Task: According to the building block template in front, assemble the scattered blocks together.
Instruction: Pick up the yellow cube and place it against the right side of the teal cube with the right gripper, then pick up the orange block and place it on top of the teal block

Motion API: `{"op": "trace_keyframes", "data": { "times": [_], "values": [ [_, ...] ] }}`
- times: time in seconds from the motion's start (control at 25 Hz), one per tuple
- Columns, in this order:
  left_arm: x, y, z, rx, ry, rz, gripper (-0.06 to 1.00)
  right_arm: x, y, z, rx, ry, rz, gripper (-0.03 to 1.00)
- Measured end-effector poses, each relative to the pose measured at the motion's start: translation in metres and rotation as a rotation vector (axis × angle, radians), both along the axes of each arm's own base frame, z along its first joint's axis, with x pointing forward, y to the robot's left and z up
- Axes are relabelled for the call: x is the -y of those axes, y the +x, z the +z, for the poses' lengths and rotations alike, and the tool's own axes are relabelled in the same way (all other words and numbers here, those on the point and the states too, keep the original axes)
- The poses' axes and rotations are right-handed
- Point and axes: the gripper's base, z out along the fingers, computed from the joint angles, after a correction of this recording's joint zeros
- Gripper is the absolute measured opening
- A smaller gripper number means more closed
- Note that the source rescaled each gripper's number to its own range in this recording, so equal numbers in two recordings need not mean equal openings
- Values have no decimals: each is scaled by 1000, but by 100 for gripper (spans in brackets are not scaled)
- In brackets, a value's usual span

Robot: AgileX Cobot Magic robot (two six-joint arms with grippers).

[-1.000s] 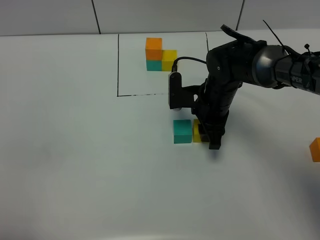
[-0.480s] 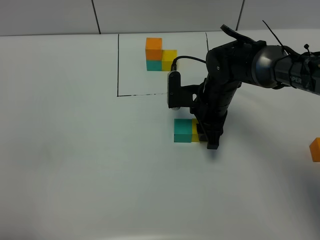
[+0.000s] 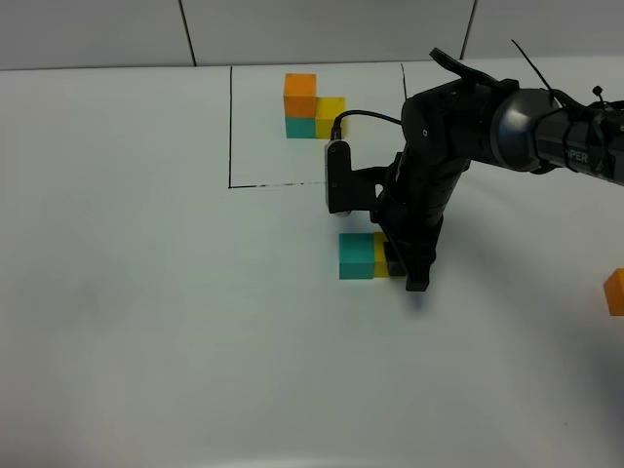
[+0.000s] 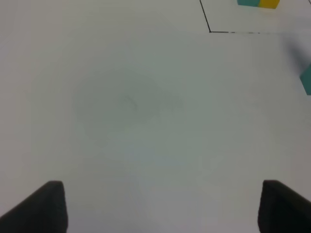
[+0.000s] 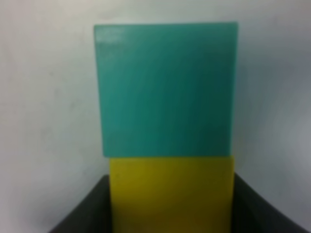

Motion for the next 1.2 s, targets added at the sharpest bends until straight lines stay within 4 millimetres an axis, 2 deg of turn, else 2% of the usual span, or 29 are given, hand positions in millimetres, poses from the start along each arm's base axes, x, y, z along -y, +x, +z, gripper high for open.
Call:
{"op": "trace_keyframes", "data": {
  "times": [0.6, 0.64, 0.72, 0.84, 0.96, 1.04, 1.12, 1.2],
  "values": [
    [0, 0, 0, 0, 0, 0, 79, 2, 1, 0, 14, -23, 10, 2],
    [0, 0, 0, 0, 0, 0, 79, 3, 2, 0, 21, -34, 8, 4],
    [0, 0, 0, 0, 0, 0, 79, 5, 3, -1, 37, -61, 12, 15],
    [0, 0, 0, 0, 0, 0, 79, 6, 4, 3, 55, -71, 11, 41],
    [0, 0, 0, 0, 0, 0, 79, 7, 3, 17, 80, -53, -1, 69],
    [0, 0, 0, 0, 0, 0, 79, 8, 1, 31, 87, -35, -30, 83],
    [0, 0, 0, 0, 0, 0, 79, 12, -2, 42, 85, -19, -91, 92],
    [0, 0, 0, 0, 0, 0, 79, 22, -6, 49, 85, -1, -181, 97]
  ]
}}
